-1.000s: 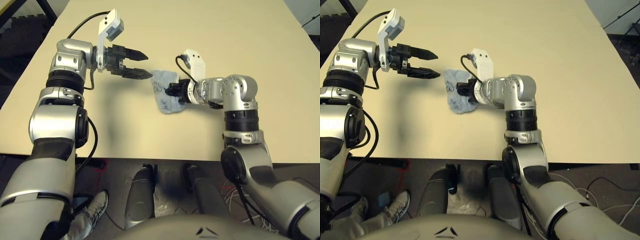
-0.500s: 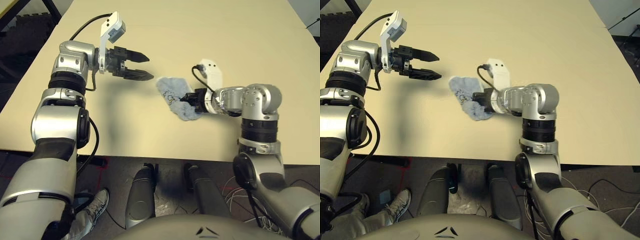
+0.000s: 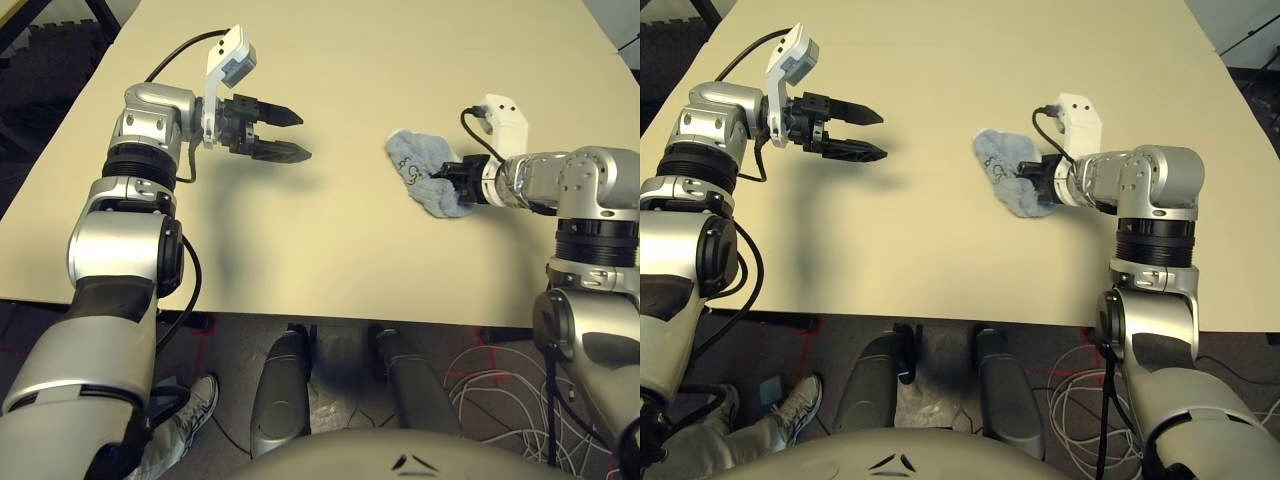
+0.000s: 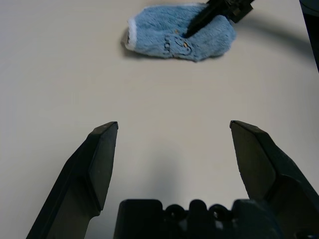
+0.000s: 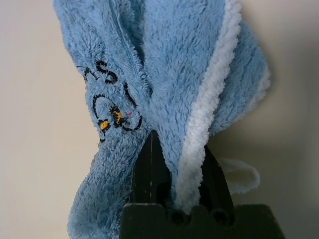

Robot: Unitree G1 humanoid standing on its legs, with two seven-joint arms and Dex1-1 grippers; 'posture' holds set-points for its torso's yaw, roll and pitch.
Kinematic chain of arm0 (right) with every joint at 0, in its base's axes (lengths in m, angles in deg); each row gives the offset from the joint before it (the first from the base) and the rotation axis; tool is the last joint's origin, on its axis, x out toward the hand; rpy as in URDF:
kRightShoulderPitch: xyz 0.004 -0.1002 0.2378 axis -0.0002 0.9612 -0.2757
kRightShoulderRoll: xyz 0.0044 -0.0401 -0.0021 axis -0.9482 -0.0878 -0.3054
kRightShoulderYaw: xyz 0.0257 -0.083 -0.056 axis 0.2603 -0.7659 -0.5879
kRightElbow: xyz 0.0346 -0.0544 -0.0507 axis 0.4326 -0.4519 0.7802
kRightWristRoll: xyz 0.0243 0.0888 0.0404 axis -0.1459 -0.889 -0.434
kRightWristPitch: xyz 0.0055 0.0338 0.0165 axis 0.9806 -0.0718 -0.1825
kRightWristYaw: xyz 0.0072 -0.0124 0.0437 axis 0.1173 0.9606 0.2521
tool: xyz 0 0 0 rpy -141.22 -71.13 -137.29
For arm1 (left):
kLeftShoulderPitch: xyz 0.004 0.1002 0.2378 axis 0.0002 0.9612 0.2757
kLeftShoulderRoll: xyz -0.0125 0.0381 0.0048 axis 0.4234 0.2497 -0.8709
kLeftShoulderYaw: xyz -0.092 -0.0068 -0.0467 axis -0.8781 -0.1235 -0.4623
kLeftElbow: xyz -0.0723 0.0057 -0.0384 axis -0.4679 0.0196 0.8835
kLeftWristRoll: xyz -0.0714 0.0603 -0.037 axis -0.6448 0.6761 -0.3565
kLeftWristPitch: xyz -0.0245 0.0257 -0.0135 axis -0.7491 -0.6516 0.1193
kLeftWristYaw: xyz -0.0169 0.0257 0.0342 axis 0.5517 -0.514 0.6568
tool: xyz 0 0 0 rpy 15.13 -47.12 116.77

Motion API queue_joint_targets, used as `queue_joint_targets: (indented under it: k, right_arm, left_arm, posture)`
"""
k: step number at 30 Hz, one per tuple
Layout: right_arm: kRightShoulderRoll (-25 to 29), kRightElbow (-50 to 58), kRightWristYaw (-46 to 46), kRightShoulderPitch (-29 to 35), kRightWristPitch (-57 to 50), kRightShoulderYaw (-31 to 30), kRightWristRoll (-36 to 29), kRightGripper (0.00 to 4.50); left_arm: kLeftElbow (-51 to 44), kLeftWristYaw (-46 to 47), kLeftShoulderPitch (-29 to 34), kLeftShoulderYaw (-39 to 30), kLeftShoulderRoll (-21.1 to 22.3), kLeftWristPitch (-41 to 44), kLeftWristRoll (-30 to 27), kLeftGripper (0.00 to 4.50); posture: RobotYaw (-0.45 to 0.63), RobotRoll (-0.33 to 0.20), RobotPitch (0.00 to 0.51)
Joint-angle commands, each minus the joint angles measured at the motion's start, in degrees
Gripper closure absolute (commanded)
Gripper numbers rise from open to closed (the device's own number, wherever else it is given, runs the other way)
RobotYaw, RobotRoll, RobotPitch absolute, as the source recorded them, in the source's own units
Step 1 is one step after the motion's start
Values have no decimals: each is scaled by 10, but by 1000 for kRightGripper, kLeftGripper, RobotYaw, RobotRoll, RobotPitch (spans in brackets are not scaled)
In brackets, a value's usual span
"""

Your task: Wipe the water off the table with a rag.

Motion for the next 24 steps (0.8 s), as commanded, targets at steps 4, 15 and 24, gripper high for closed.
queue_joint_targets:
  k: [4, 15, 24]
  right_arm:
    - [25, -48, -6, -25, 60, -25, 28, 4390]
    - [-183, 40, 33, -99, -6, -19, -19, 4390]
    - [-205, 65, 35, -35, -11, -52, -6, 4390]
  left_arm:
    - [7, -1, 0, 1, -2, -3, -2, 0]
    - [12, 1, -8, 3, -2, -6, 1, 0]
    - [9, -2, -8, 3, 1, -3, 0, 0]
  posture:
    - [-17, 0, 250]
    - [-11, 0, 253]
    - [2, 0, 260]
